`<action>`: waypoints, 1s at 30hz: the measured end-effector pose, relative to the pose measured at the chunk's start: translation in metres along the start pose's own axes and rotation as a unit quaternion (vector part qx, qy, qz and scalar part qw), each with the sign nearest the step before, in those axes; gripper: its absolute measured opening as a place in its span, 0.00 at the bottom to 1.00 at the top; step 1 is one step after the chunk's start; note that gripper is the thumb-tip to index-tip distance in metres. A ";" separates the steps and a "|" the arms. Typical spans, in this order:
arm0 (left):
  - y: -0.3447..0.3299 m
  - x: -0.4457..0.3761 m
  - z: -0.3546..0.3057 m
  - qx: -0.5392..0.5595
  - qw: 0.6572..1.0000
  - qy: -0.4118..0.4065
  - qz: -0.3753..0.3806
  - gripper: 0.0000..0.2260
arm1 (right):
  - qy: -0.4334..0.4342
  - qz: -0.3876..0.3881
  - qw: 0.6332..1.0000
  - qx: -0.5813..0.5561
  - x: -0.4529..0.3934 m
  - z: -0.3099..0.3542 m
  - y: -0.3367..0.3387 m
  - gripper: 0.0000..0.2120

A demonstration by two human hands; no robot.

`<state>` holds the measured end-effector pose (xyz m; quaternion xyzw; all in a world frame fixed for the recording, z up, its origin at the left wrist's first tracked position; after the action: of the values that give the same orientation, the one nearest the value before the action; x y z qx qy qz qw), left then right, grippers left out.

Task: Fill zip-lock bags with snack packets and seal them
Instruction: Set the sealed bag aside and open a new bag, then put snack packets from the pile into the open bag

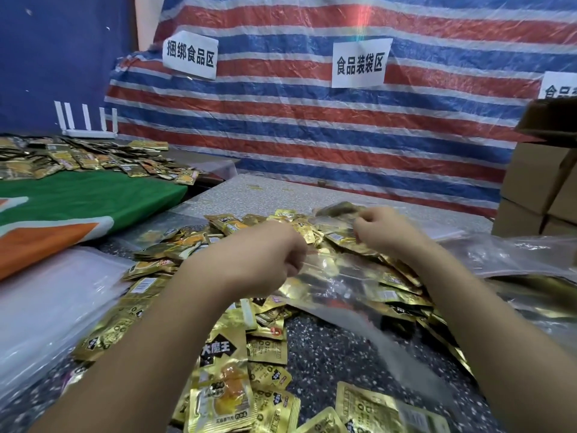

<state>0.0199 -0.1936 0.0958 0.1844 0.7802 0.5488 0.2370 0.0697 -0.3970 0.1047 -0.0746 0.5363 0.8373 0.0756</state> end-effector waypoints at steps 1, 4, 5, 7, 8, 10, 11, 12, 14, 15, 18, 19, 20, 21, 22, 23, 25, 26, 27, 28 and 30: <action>-0.002 -0.002 0.002 0.002 1.000 0.006 0.003 0.10 | 0.025 -0.015 1.000 0.004 -0.011 0.010 -0.005 0.12; -0.011 -0.007 0.008 0.012 1.000 0.017 0.019 0.12 | 0.113 0.008 0.993 0.030 -0.040 0.041 -0.031 0.04; -0.014 -0.009 0.009 0.012 0.999 0.020 0.025 0.11 | 0.135 0.032 0.989 0.052 -0.047 0.051 -0.042 0.07; -0.018 -0.011 0.011 0.009 0.999 0.023 0.033 0.10 | 0.174 0.077 0.975 0.115 -0.059 0.066 -0.064 0.21; -0.020 -0.012 0.012 0.006 0.999 0.023 0.035 0.10 | 0.188 0.093 0.967 0.142 -0.063 0.073 -0.074 0.27; -0.023 -0.014 0.015 -0.001 0.999 0.025 0.035 0.10 | 0.209 0.117 0.953 0.188 -0.068 0.082 -0.093 0.33; -0.024 -0.015 0.015 -0.008 0.999 0.027 0.037 0.11 | 0.217 0.127 0.945 0.211 -0.072 0.083 -0.101 0.33; -0.025 -0.016 0.016 -0.016 0.999 0.028 0.038 0.11 | 0.220 0.138 0.937 0.235 -0.073 0.083 -0.108 0.32; -0.027 -0.019 0.018 -0.028 0.998 0.033 0.038 0.14 | 0.225 0.144 0.921 0.284 -0.075 0.079 -0.118 0.28; -0.029 -0.020 0.018 -0.031 0.998 0.034 0.038 0.15 | 0.228 0.139 0.914 0.304 -0.074 0.078 -0.120 0.25; -0.031 -0.021 0.018 -0.025 0.999 0.032 0.033 0.16 | 0.248 0.113 0.902 0.336 -0.068 0.082 -0.121 0.19; -0.031 -0.022 0.018 -0.023 0.999 0.029 0.030 0.16 | 0.253 0.103 0.904 0.330 -0.065 0.083 -0.118 0.16; -0.029 -0.022 0.017 -0.021 0.999 0.025 0.027 0.14 | 0.258 0.085 0.910 0.313 -0.063 0.084 -0.113 0.14; -0.028 -0.022 0.016 -0.020 0.999 0.021 0.024 0.13 | 0.255 0.066 0.919 0.293 -0.060 0.083 -0.104 0.12; -0.027 -0.021 0.015 -0.017 1.000 0.018 0.020 0.12 | 0.247 0.045 0.932 0.263 -0.058 0.080 -0.094 0.10; -0.024 -0.020 0.014 -0.012 1.000 0.014 0.014 0.12 | 0.229 0.025 0.950 0.213 -0.055 0.075 -0.082 0.07; -0.020 -0.018 0.012 0.003 1.000 0.010 0.000 0.17 | 0.185 -0.013 0.981 0.050 -0.048 0.061 -0.052 0.06; -0.019 -0.018 0.010 0.011 1.000 0.012 -0.008 0.20 | 0.168 -0.037 0.984 -0.046 -0.042 0.054 -0.035 0.08; -0.017 -0.018 0.009 0.018 1.000 0.015 -0.015 0.23 | 0.148 -0.055 0.977 -0.144 -0.035 0.045 -0.019 0.08; -0.016 -0.018 0.007 0.024 0.999 0.016 -0.023 0.26 | 0.127 -0.066 0.960 -0.241 -0.026 0.036 -0.005 0.07; -0.015 -0.019 0.002 0.033 0.999 0.008 -0.037 0.26 | 0.098 -0.063 0.904 -0.411 -0.007 0.015 0.017 0.09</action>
<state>0.0358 -0.2074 0.0839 0.1591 0.8059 0.5153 0.2444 0.0727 -0.3907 0.1273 -0.2146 0.1440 0.9653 0.0375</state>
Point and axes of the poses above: each hand's wrist, its own x-axis away from the middle knuckle, its own y-axis out of the back of the hand, z = x × y, the point moved 6 cm from there along -x, towards the middle knuckle, and after that the axes turned 2 degrees about z, right-handed, at the moved point
